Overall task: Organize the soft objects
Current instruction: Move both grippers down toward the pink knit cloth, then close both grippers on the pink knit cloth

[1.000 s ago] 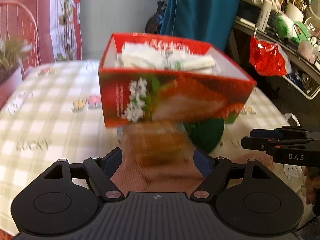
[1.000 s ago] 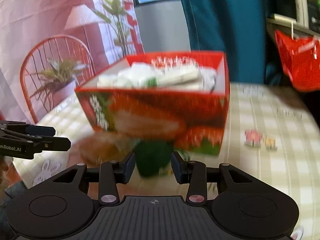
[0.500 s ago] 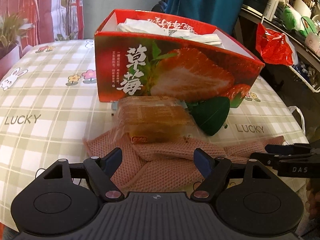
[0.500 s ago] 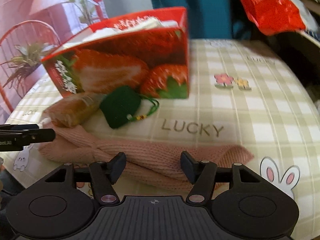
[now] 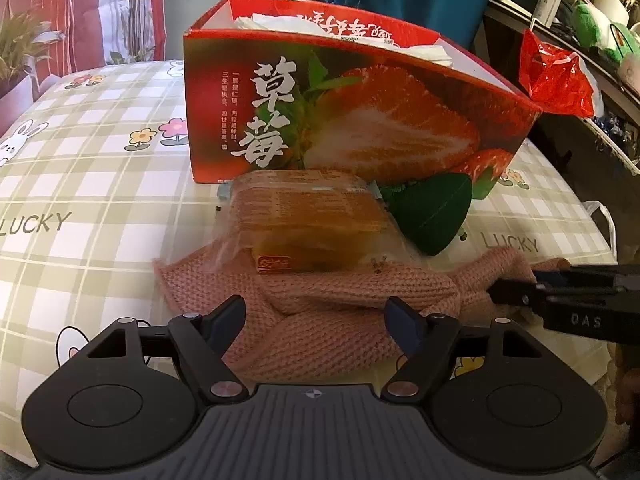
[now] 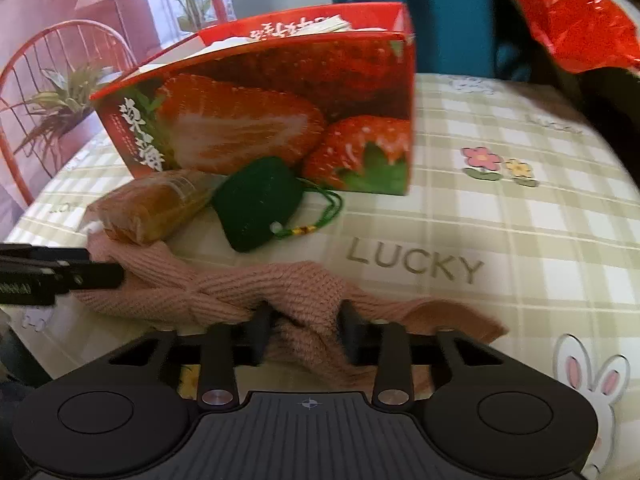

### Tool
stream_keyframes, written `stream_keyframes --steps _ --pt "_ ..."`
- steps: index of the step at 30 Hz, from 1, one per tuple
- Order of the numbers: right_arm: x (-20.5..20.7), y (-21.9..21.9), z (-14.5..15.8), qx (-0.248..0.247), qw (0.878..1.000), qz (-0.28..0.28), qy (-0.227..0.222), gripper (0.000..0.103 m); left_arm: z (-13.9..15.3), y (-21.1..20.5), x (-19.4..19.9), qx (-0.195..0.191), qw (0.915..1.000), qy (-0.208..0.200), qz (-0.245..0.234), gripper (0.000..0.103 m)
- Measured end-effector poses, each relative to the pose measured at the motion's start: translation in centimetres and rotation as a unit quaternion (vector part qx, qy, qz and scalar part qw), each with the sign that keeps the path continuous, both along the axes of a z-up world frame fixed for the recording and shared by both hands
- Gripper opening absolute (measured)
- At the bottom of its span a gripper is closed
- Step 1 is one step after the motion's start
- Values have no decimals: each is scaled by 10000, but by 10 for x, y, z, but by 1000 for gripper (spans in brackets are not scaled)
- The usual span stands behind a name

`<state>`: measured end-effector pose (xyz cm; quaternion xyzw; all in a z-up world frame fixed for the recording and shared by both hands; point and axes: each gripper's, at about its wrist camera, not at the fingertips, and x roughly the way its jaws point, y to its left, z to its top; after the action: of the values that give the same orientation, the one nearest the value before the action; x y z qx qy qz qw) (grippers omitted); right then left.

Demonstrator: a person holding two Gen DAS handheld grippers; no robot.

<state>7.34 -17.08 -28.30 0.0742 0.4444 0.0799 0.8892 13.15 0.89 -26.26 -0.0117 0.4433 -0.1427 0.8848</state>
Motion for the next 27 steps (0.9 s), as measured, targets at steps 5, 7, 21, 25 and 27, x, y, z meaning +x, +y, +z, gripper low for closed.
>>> stream_keyframes --steps 5,7,21,25,27 --pt "15 13 -3 -30 9997 190 -136 25 -7 0 4 15 9999 56 123 77" --pt "16 18 -5 -55 9994 258 -210 25 -10 3 3 -41 9998 72 179 77" --pt "10 14 -10 74 9986 218 -472 25 -10 -11 -4 246 9995 -203 -25 50" --pt "9 14 -9 96 9988 190 -444 25 -11 -7 -4 183 9996 -198 40 26" --pt "9 14 -9 145 9988 147 -434 25 -11 -3 -4 130 9997 -192 98 16"
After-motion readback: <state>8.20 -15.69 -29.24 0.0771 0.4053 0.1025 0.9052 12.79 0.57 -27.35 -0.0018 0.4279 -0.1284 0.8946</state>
